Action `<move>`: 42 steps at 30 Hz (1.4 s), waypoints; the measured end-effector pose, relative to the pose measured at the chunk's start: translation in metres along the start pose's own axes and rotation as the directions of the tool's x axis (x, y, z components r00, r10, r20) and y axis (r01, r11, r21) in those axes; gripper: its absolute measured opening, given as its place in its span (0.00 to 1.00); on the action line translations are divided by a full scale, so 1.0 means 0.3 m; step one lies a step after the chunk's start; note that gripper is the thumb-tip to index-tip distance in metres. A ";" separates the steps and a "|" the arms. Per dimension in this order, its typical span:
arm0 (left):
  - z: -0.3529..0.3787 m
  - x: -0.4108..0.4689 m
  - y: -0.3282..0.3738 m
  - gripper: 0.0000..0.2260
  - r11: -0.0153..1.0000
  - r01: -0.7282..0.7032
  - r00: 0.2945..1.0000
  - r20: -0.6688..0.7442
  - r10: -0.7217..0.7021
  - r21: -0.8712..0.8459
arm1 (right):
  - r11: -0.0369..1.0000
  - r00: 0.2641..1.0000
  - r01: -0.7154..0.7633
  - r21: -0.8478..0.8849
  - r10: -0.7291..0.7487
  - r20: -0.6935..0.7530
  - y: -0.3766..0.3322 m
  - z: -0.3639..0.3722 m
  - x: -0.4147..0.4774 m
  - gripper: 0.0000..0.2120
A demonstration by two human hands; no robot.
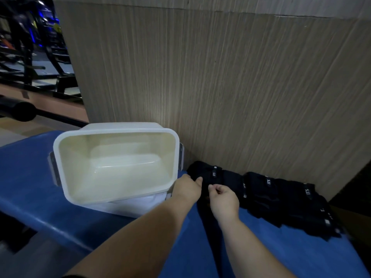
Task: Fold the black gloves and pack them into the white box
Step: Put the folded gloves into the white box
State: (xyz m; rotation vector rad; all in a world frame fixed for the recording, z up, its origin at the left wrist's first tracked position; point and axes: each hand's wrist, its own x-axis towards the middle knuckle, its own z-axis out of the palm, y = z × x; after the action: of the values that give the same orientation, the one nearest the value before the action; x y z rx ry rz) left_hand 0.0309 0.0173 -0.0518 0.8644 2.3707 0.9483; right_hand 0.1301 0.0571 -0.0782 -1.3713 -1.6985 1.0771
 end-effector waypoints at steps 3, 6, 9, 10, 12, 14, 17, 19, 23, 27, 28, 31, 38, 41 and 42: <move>0.009 0.010 0.013 0.26 0.999 0.045 0.998 0.036 -0.044 -0.018 | 1.000 1.000 -0.005 0.001 0.005 0.009 -0.002 0.002 0.001 0.15; 0.011 0.013 0.015 0.26 0.988 0.068 0.996 0.059 -0.060 -0.136 | 0.999 1.000 -0.019 0.030 0.018 0.018 -0.009 -0.007 -0.006 0.13; 0.018 0.001 0.001 0.25 0.923 0.048 0.999 0.037 -0.037 -0.383 | 0.998 1.000 -0.018 0.057 0.017 0.020 -0.015 -0.023 -0.014 0.12; 0.018 -0.005 -0.002 0.22 0.895 0.040 0.999 0.021 -0.034 -0.445 | 0.997 1.000 -0.019 0.072 0.018 0.018 -0.019 -0.029 -0.018 0.12; 0.009 -0.023 -0.009 0.16 0.851 0.011 1.000 -0.013 -0.021 -0.524 | 0.995 1.000 -0.025 0.094 0.025 0.011 -0.021 -0.037 -0.026 0.15; -0.013 -0.049 -0.013 0.11 0.793 -0.019 0.999 -0.038 -0.004 -0.609 | 0.994 1.000 -0.024 0.107 0.025 -0.004 -0.022 -0.043 -0.040 0.18; -0.064 -0.087 -0.028 0.06 0.682 -0.023 1.000 -0.030 0.002 -0.731 | 0.982 0.998 -0.018 0.185 0.027 -0.048 -0.026 -0.048 -0.065 0.20; -0.114 -0.107 -0.047 0.05 0.623 -0.008 1.000 -0.011 0.000 -0.782 | 0.972 0.998 -0.019 0.236 0.032 -0.052 -0.037 -0.045 -0.084 0.18; -0.221 -0.133 -0.103 0.07 0.496 0.059 0.997 0.072 0.007 -0.867 | 0.950 0.999 -0.026 0.311 0.032 -0.016 -0.078 -0.014 -0.124 0.16; -0.312 -0.124 -0.203 0.14 0.474 0.144 0.990 0.133 -0.056 -0.869 | 0.872 0.974 -0.136 0.470 0.032 0.223 -0.135 0.053 -0.177 0.22; -0.331 -0.116 -0.228 0.15 0.477 0.145 0.989 0.129 -0.066 -0.867 | 0.853 0.959 -0.170 0.494 0.028 0.281 -0.149 0.073 -0.192 0.23; -0.387 -0.096 -0.289 0.13 0.503 0.141 0.990 0.107 -0.097 -0.852 | 0.822 0.919 -0.228 0.522 0.004 0.395 -0.198 0.136 -0.233 0.22; -0.465 -0.020 -0.386 0.19 0.692 0.113 0.992 0.045 -0.117 -0.713 | 0.868 0.923 -0.185 0.460 -0.007 0.385 -0.256 0.298 -0.252 0.20; -0.480 0.005 -0.407 0.12 0.856 0.021 0.997 -0.055 -0.057 -0.516 | 0.920 0.944 -0.124 0.371 -0.005 0.329 -0.253 0.356 -0.231 0.14; -0.481 0.016 -0.417 0.10 0.893 -0.009 0.995 -0.094 -0.037 -0.450 | 0.935 0.948 -0.104 0.340 -0.010 0.317 -0.249 0.375 -0.223 0.12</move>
State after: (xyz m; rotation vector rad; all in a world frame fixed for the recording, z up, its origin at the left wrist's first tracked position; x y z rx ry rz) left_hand -0.1063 -0.1154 -0.0473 0.6257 2.0925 1.4884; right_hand 0.0131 -0.0357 -0.0579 -1.0553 -1.5878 1.6122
